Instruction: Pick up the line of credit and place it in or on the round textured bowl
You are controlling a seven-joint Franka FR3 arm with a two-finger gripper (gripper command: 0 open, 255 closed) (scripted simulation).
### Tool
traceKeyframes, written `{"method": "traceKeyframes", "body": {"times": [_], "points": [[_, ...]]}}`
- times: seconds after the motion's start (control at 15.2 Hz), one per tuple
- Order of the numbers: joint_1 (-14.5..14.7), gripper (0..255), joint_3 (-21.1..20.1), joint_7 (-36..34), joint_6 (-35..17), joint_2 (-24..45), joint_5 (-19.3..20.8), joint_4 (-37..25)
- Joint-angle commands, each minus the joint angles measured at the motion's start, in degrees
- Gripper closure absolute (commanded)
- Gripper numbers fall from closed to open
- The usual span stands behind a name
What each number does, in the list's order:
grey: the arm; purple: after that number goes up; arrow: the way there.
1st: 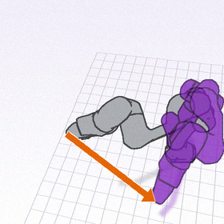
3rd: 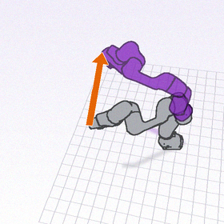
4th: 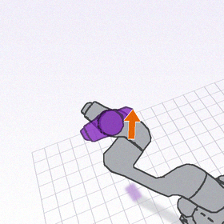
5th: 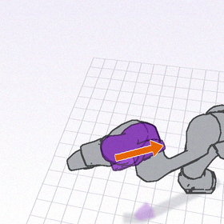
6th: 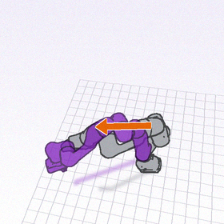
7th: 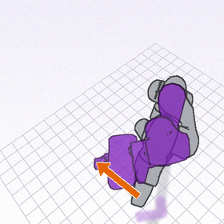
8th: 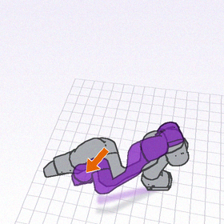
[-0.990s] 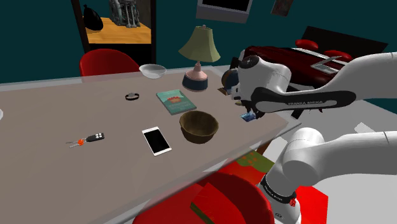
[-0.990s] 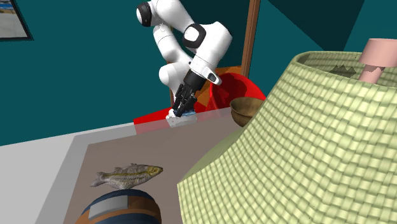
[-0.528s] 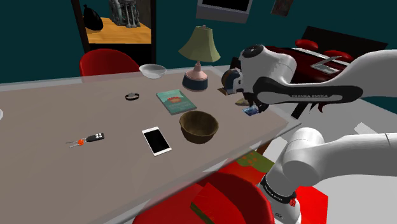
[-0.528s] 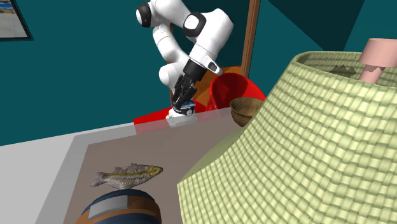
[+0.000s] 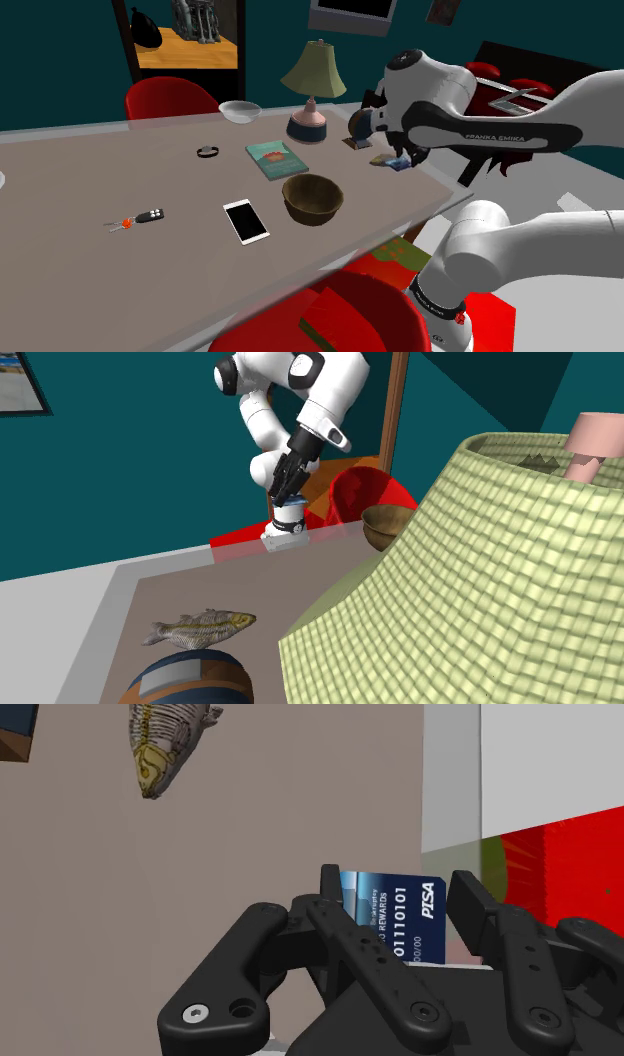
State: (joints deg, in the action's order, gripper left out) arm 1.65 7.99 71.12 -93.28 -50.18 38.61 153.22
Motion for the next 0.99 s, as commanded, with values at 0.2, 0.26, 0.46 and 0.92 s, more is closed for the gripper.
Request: {"method": "traceKeyframes", "body": {"times": [0.2,0.26,0.46,0.92], "points": [[2.9,255,-5.02,-4.65,1.74,5.32,-5.13,-4.16],[3.52,255,-6.17,-5.83,2.03,6.8,-6.27,-5.26],[5.16,255,-9.43,-9.25,2.91,11.46,-9.37,-8.93],[7.81,255,-16.19,-16.6,5.44,23.31,-14.65,-19.61]]}}
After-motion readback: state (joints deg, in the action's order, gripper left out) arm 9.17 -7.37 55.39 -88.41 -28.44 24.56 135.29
